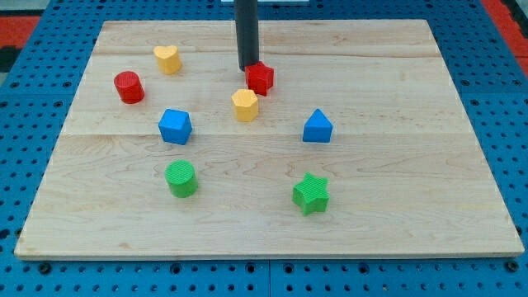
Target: Move the yellow heart to the left side of the red star
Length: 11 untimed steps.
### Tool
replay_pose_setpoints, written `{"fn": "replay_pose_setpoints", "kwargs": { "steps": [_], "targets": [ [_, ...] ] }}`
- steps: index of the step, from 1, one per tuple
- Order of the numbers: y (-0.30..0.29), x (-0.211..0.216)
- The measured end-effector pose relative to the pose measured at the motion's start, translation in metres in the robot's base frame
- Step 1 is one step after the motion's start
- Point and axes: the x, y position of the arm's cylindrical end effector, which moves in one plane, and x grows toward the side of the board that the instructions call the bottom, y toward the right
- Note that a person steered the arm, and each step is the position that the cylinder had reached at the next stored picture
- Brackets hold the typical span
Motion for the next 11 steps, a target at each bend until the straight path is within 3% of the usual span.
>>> {"fn": "replay_pose_setpoints", "kwargs": {
  "steps": [1,3,4,5,6,7,10,11],
  "targets": [
    [0.010,-0.019],
    [0.010,0.017],
    [0.004,-0.021],
    [-0.043,-0.064],
    [-0.143,-0.069],
    [-0.165,-0.047],
    [-0.094,0.021],
    [-0.163,0.019]
  ]
}}
